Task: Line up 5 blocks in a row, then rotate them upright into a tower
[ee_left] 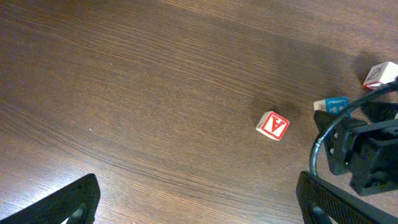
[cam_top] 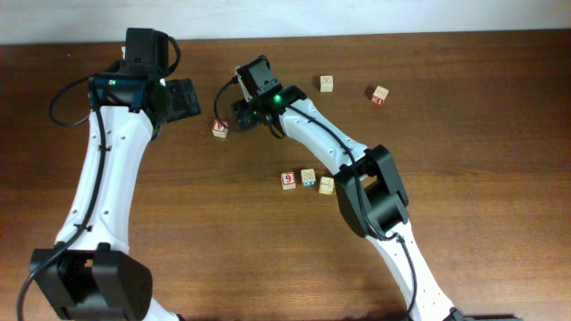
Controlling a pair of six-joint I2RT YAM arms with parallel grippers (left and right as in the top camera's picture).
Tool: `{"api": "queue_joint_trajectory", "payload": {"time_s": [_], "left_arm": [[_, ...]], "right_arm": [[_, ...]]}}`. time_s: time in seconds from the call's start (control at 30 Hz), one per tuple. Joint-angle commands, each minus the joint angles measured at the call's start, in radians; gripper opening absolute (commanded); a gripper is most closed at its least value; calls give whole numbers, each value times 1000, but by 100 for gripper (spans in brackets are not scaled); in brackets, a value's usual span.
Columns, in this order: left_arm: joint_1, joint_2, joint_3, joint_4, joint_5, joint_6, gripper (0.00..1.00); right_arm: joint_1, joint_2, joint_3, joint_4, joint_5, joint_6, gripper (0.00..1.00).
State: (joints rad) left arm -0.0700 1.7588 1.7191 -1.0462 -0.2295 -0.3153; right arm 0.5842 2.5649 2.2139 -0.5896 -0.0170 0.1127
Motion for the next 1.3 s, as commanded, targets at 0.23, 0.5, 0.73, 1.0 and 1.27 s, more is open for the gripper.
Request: {"api": "queue_joint_trajectory", "payload": {"time_s": [0.23, 0.5, 0.73, 1.0, 1.27], "left_arm": [[1, 8, 20, 2, -14, -14, 99], [1, 8, 20, 2, -14, -14, 99], [1, 8, 20, 2, -14, -14, 99], [1, 8, 20, 2, -14, -14, 99], [1, 8, 20, 2, -14, -14, 99]], "right_arm": [[-2, 30, 12, 50, 29, -4, 49], [-2, 58, 12, 71, 29, -4, 46], [-2, 9, 14, 62, 29, -3, 27], [0, -227, 14, -379, -29, 246, 11], [117, -202, -68, -616, 59, 402, 8]]}}
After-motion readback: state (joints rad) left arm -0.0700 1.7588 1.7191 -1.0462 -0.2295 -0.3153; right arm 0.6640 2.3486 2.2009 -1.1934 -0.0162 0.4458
